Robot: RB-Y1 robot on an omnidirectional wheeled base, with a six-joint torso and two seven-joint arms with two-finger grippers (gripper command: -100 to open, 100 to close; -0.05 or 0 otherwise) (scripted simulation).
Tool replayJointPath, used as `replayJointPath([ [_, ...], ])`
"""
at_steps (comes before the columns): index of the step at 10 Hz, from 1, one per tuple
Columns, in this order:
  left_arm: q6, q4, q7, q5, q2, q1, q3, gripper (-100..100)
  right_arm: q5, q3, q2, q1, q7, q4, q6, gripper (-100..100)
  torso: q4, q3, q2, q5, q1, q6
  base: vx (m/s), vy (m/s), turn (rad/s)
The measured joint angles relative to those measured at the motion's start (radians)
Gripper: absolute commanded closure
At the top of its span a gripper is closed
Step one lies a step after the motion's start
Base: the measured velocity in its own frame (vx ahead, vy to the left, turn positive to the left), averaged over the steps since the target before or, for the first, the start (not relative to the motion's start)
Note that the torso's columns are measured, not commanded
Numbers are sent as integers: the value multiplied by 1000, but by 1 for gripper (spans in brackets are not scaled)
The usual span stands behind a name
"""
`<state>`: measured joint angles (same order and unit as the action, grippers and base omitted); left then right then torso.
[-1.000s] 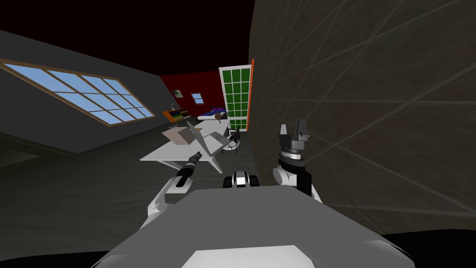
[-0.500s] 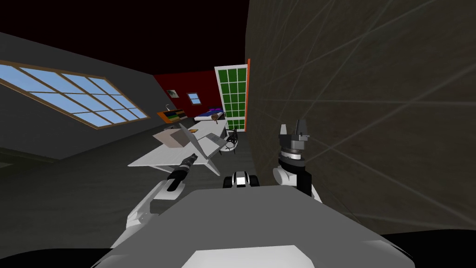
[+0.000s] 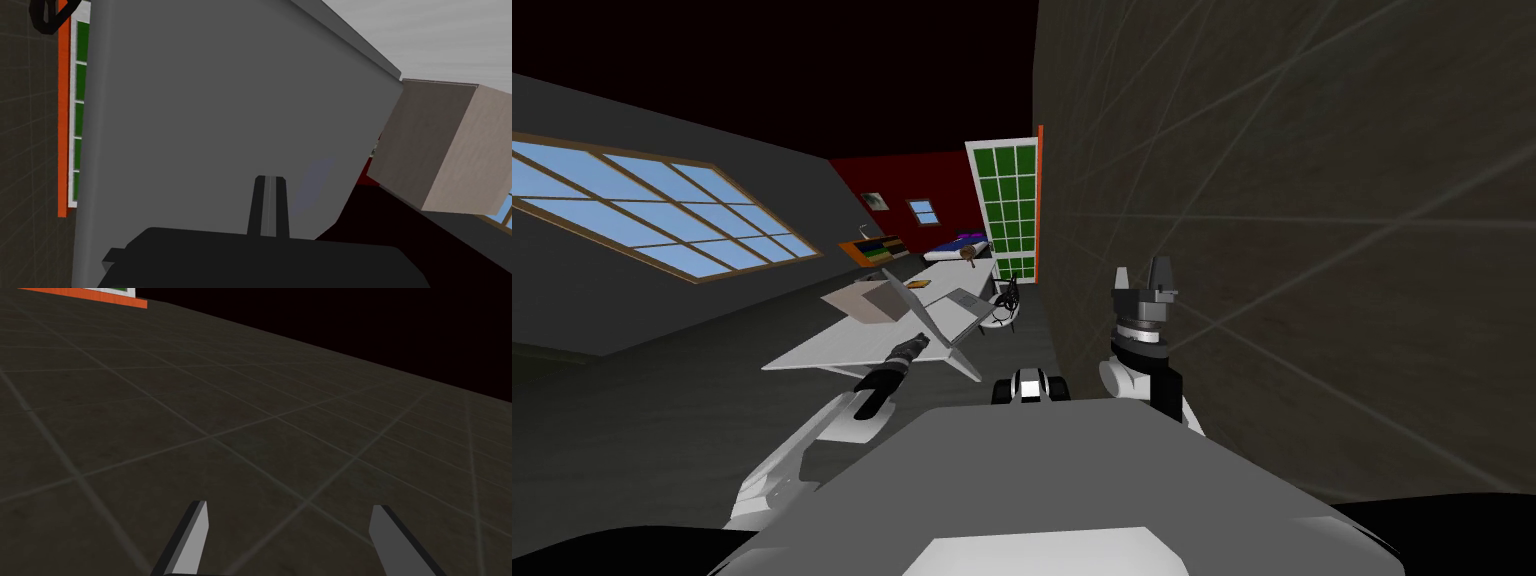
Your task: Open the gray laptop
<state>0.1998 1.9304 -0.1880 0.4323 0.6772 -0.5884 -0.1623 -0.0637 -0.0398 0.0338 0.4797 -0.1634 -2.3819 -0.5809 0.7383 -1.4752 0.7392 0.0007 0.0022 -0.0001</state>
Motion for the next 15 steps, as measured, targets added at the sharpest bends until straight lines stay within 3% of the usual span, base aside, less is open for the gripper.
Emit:
replayJointPath([
  [3, 59, 66, 54, -71, 84, -25, -48, -100, 0, 0, 0, 0, 0, 0, 0, 0, 1, 0, 0, -1, -3, 2, -22, 28, -13],
  [9, 141, 189, 145, -172, 194, -68, -127, -100, 0, 0, 0, 0, 0, 0, 0, 0, 0, -1, -1, -1, -2, 0, -15, 16, -9],
  [15, 250, 301, 254, -300, 346, -107, -218, -100, 0, 0, 0, 0, 0, 0, 0, 0, 0, -1, -1, -1, -2, 0, -17, 20, -12],
])
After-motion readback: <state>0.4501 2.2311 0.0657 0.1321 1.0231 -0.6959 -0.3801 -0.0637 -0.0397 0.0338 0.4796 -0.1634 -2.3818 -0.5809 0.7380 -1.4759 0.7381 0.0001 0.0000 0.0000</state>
